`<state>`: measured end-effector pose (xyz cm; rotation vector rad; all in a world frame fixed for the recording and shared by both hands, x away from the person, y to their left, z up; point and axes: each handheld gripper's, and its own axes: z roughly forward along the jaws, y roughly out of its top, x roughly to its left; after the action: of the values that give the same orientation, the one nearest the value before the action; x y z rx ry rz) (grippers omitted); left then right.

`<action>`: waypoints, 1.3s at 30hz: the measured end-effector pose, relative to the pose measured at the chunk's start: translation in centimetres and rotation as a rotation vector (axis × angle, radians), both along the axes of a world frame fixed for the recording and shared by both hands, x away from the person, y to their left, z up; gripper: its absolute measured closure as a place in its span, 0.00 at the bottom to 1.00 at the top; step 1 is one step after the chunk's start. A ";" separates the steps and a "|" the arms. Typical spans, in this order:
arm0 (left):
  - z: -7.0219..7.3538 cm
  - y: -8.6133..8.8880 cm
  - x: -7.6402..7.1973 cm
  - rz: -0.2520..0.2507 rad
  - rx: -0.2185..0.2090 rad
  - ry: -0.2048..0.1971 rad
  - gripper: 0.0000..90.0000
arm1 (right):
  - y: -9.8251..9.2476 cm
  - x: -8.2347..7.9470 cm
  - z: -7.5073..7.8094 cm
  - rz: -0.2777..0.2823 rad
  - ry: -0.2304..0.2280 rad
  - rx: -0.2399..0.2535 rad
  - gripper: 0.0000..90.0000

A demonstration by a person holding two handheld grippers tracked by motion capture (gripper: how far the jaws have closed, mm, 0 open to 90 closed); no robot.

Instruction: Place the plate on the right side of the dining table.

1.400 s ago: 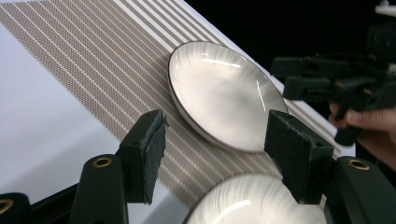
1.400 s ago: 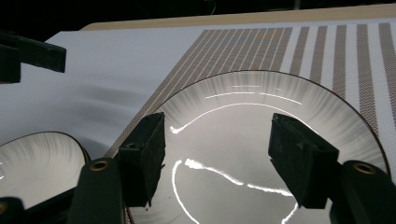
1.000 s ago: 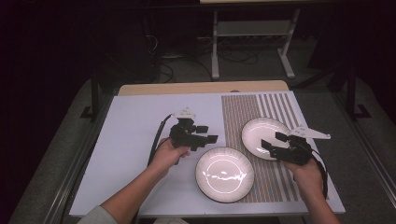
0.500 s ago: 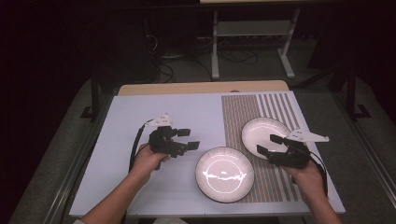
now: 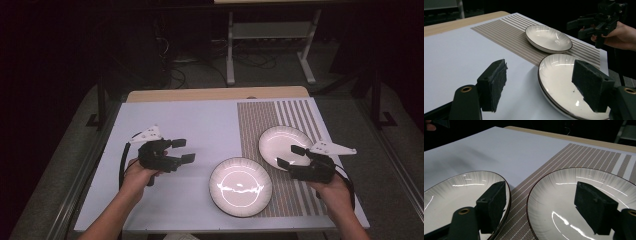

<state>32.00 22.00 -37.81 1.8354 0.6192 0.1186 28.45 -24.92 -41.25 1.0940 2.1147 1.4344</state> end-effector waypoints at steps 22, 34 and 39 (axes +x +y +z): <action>-0.8 6.3 -3.3 0.048 0.053 -0.066 0.29 | -0.8 -0.8 0.3 0.064 -0.017 0.006 0.19; -1.4 9.1 -5.0 0.066 0.043 -0.067 0.29 | -1.3 -1.2 0.4 0.075 -0.039 0.024 0.19; -1.7 10.1 -5.4 0.073 0.049 -0.070 0.29 | -1.5 -1.3 0.4 0.073 -0.043 0.029 0.19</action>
<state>26.61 32.10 -39.52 1.8483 0.6399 0.2476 27.19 -26.40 -40.85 0.9966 2.1301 1.5122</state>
